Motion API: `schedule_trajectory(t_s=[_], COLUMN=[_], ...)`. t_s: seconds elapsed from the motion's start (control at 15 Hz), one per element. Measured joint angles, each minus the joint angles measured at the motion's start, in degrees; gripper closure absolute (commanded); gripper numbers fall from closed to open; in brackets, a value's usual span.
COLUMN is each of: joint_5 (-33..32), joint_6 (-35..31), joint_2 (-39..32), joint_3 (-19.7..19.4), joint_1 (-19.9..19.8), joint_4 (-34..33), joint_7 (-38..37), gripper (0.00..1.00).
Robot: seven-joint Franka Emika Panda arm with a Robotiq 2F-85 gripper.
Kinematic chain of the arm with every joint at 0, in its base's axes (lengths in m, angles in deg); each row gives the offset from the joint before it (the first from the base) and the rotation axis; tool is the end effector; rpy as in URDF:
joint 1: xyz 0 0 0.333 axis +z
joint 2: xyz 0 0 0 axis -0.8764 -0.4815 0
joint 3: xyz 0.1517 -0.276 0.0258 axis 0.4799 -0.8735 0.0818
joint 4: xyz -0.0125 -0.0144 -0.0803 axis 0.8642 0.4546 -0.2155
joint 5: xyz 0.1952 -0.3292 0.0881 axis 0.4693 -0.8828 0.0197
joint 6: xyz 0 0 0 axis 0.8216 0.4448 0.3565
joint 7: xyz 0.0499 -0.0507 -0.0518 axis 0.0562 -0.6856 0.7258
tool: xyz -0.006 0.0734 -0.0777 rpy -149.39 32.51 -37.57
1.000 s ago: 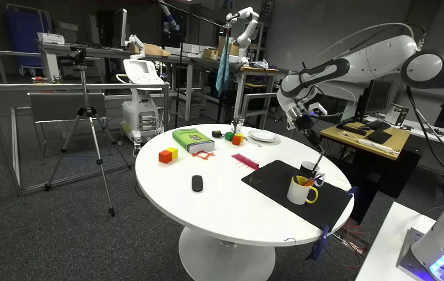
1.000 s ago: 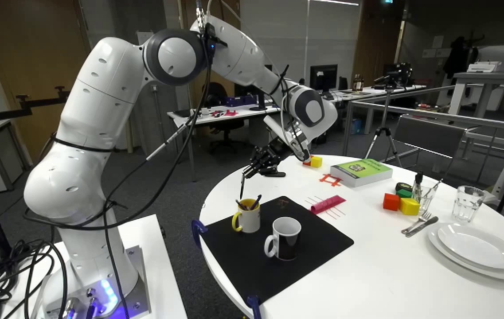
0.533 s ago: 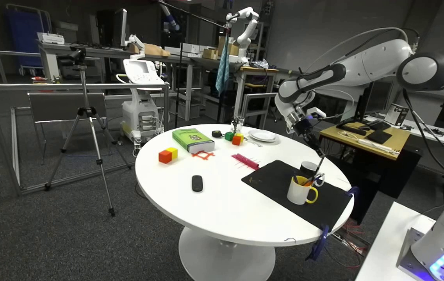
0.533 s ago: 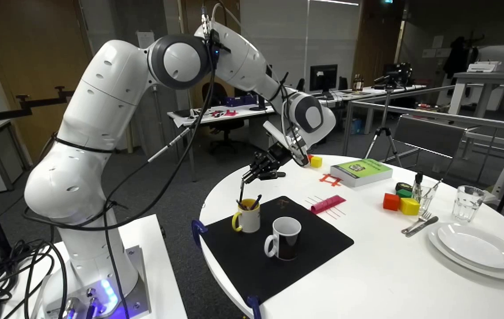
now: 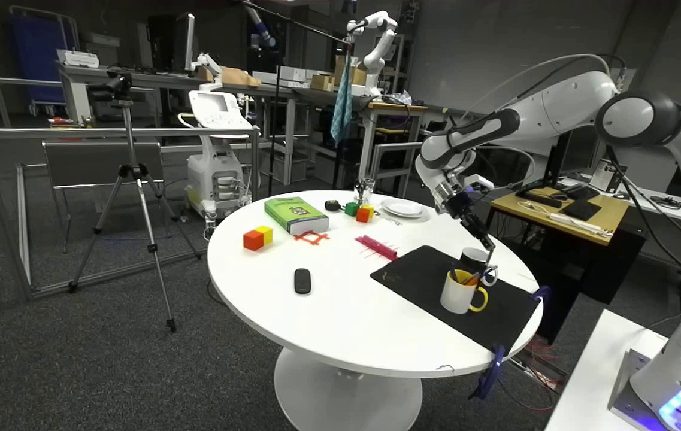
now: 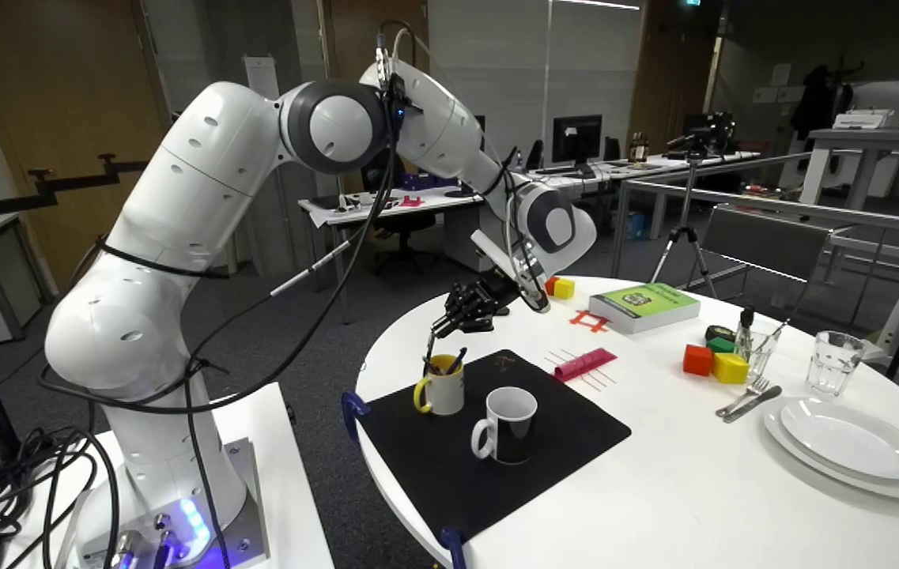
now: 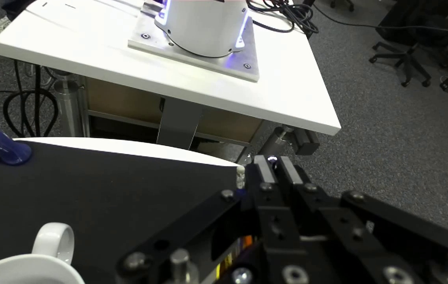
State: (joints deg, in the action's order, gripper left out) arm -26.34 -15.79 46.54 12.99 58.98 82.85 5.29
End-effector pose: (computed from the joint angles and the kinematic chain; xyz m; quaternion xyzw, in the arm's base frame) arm 0.5761 -0.0017 0.2443 -0.8620 -0.0775 0.4849 0.1255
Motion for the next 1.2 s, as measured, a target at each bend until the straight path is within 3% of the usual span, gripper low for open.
schedule_trajectory(t_s=[1.2], joint_5=[-0.10], joint_6=[0.15], joint_2=[2.45], joint_3=[0.14], joint_1=[0.66], joint_4=[-4.58], joint_7=[-0.89], gripper=[0.98])
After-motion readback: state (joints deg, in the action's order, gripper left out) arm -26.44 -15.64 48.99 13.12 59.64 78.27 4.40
